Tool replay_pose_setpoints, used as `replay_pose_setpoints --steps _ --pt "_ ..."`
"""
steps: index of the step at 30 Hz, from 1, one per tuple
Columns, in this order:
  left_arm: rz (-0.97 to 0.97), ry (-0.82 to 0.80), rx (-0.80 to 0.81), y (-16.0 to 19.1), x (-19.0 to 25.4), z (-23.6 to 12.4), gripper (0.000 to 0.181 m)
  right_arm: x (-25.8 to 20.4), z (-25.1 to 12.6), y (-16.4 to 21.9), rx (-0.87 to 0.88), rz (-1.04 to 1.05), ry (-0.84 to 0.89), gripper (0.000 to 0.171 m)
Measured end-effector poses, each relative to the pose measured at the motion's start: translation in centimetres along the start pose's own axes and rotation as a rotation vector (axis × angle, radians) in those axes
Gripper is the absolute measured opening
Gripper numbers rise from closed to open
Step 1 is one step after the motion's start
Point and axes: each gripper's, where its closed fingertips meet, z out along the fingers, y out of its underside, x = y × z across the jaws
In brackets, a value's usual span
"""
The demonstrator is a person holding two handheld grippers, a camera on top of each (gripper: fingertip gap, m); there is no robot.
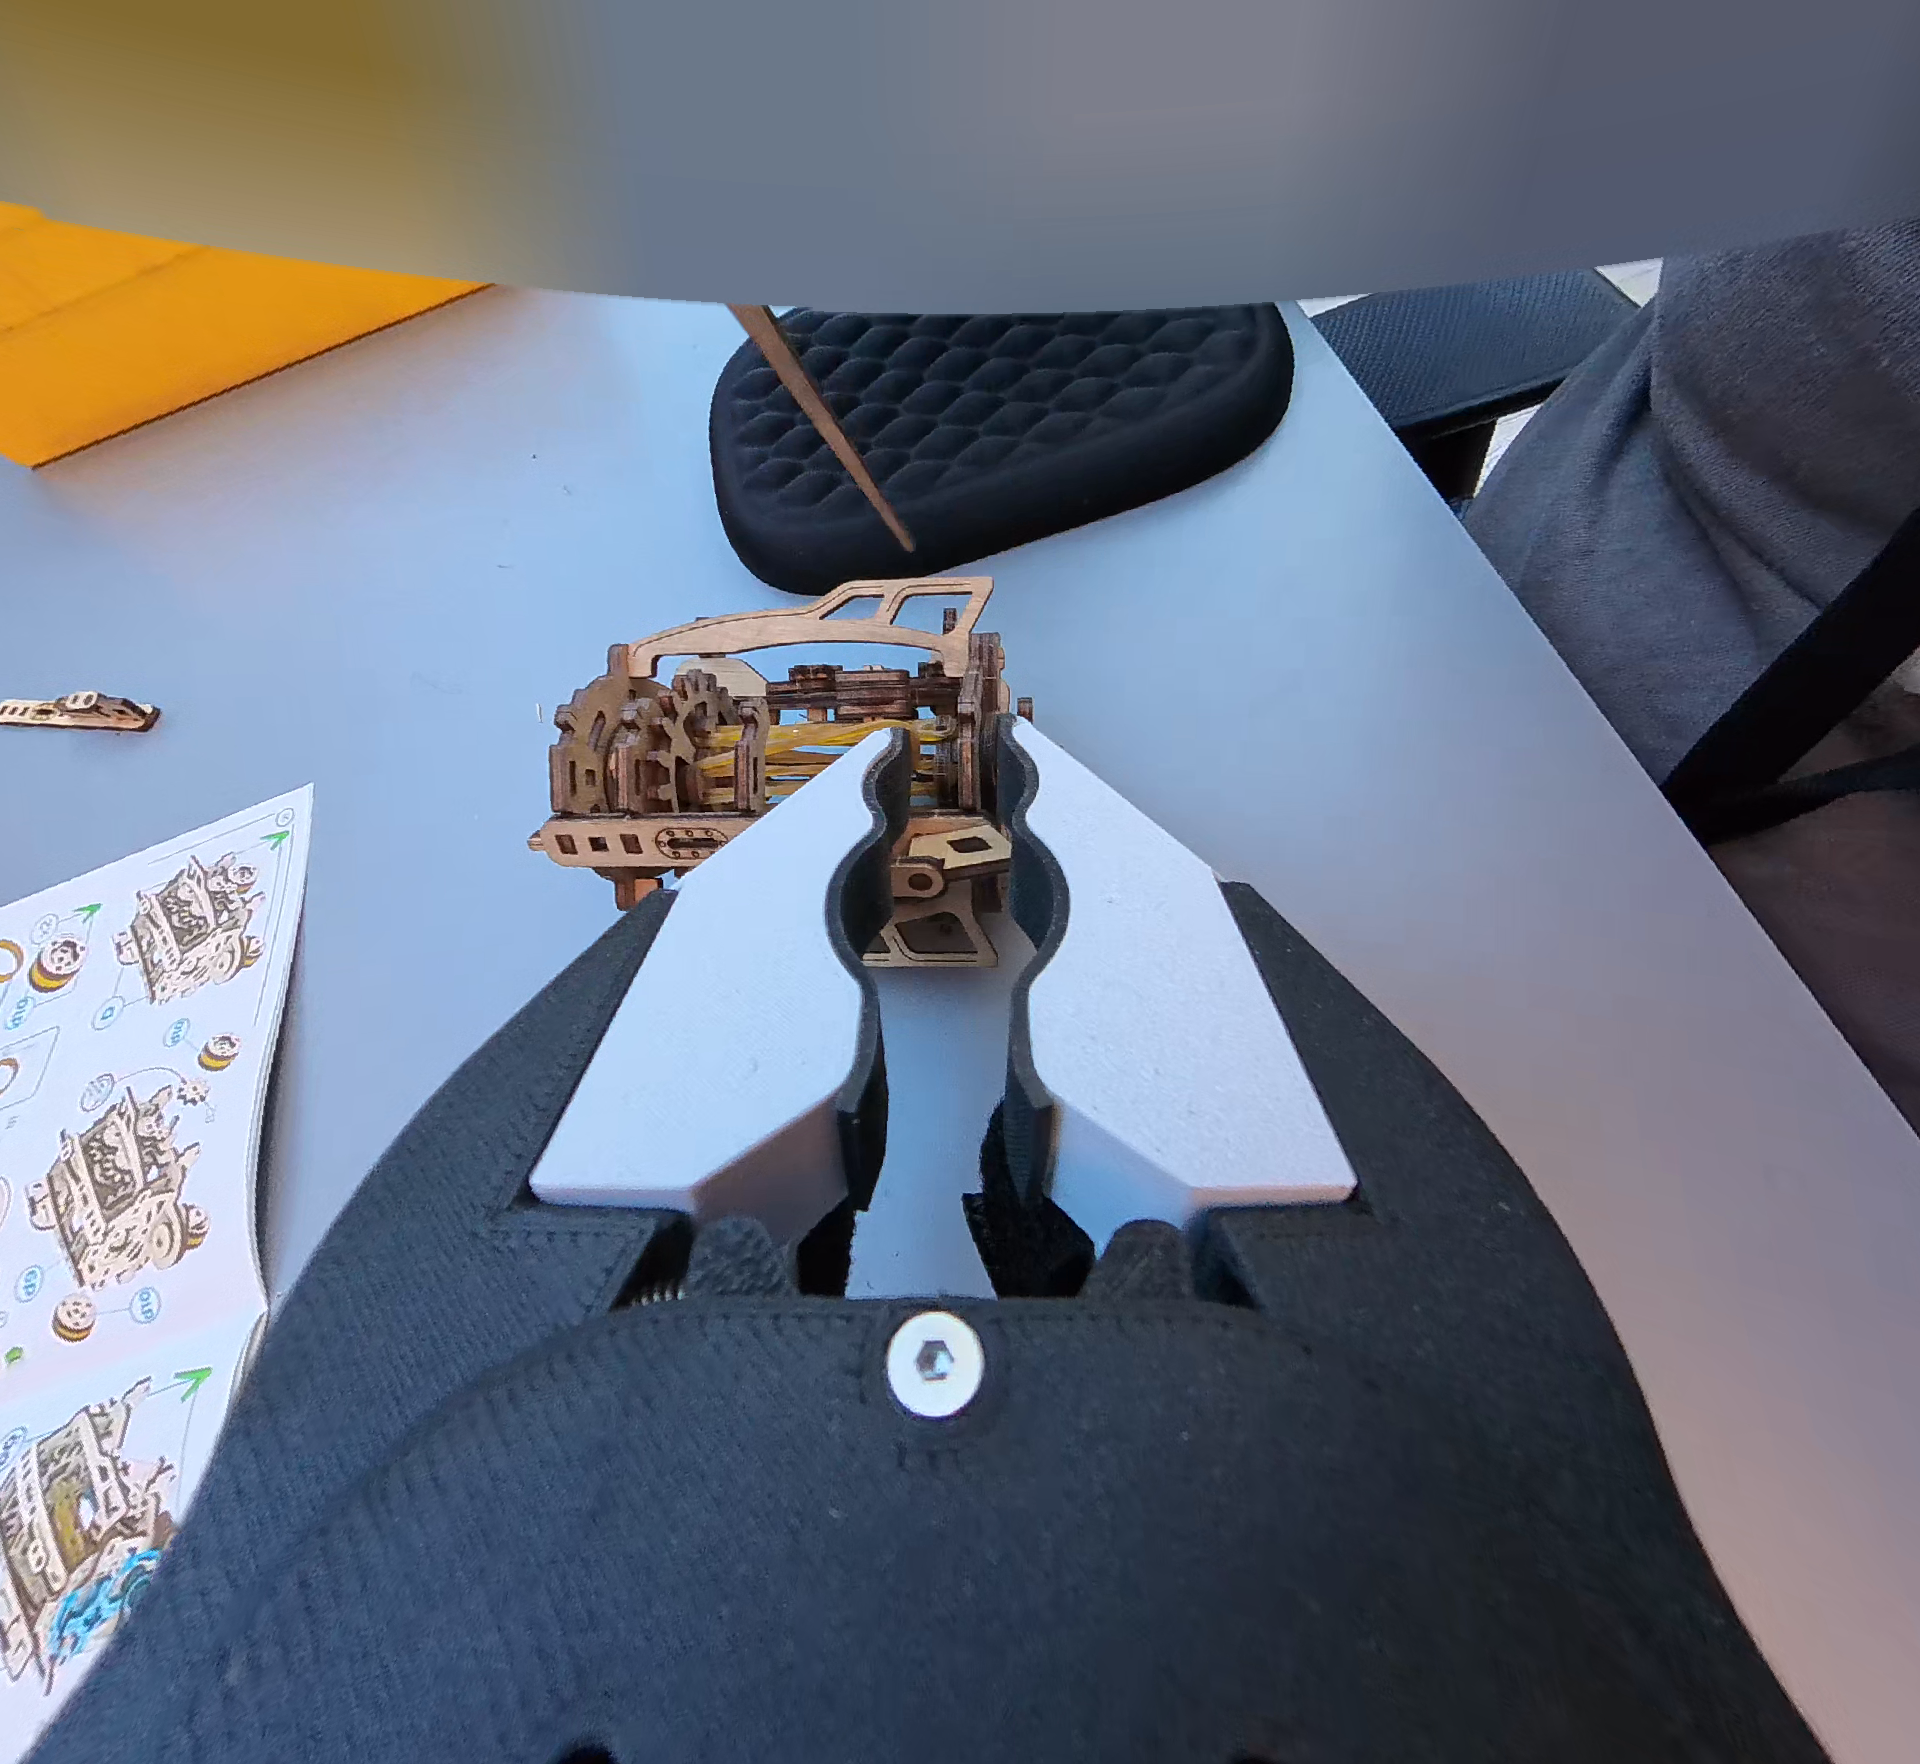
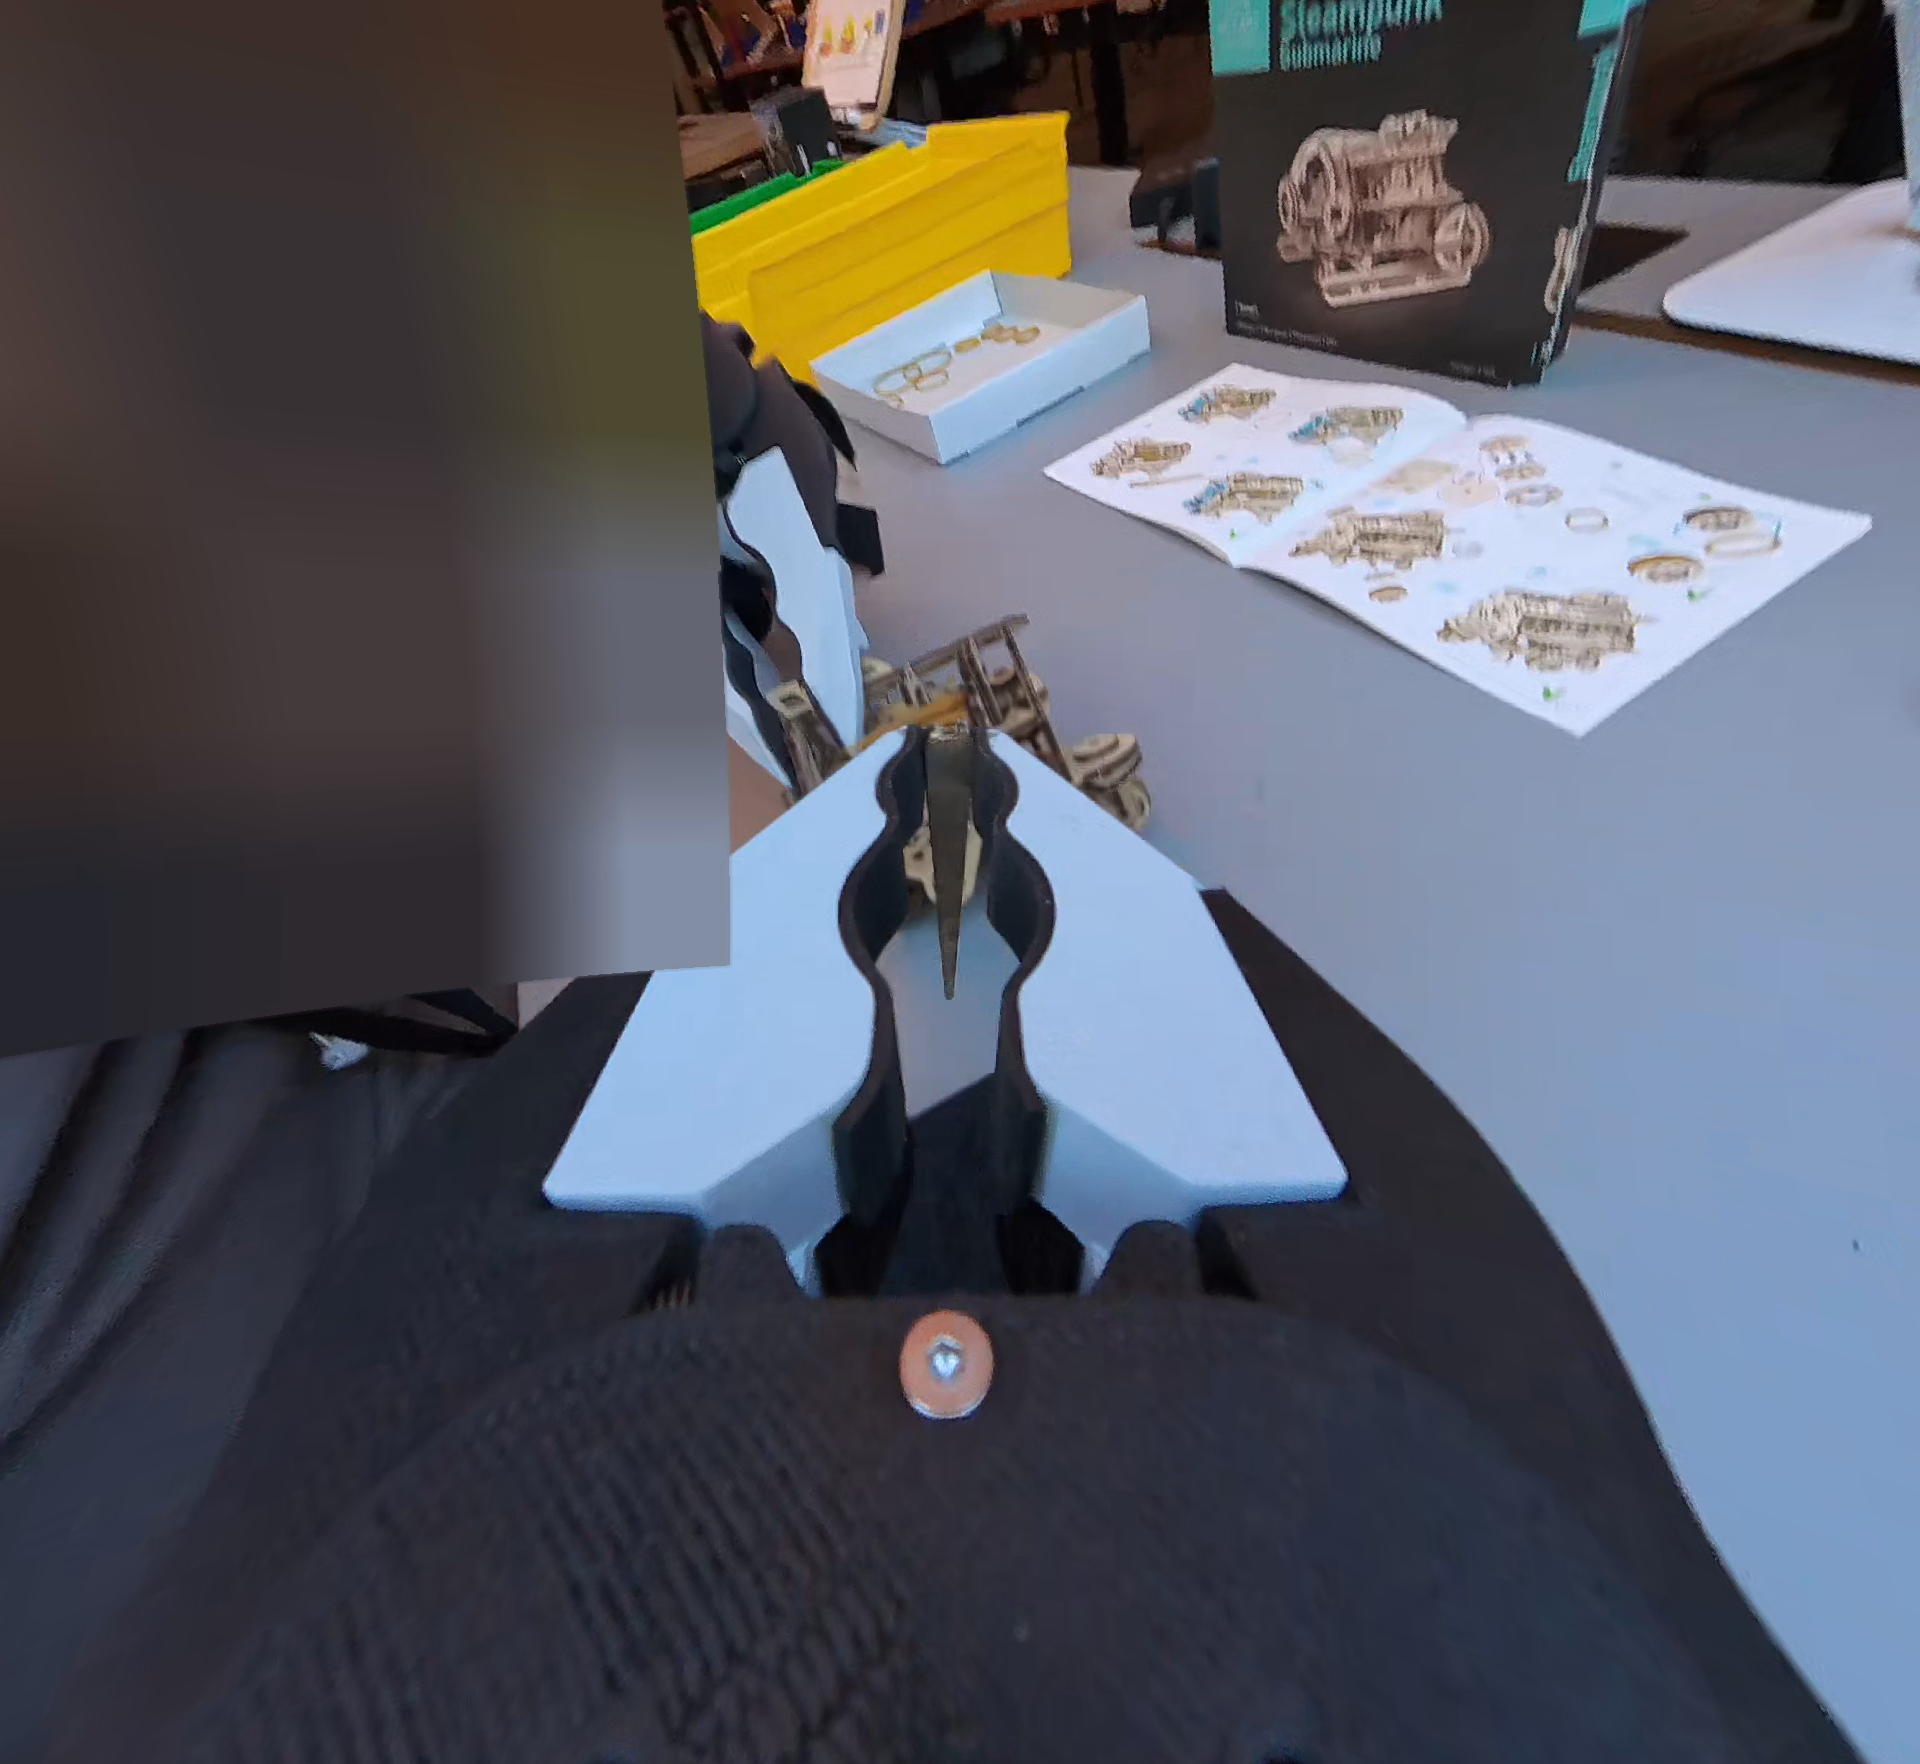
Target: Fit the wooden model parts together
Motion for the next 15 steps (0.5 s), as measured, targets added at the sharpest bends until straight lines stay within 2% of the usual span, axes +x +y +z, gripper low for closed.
replay_pose_setpoints --steps 5,12,15 --pt "-0.005 0.001 0.002 0.0 0.0 0.0 0.014 0.2 -0.1 3.4 -0.098 -0.015 0.014 0.007" --pt "-0.005 0.000 0.002 0.0 -0.1 0.0 0.014 -1.3 -0.4 3.9 -0.259 -0.120 -0.032 0.007" --pt "-0.003 0.001 0.001 0.0 -0.1 0.0 0.014 -1.3 -0.4 5.1 -0.383 -0.156 -0.032 0.006"
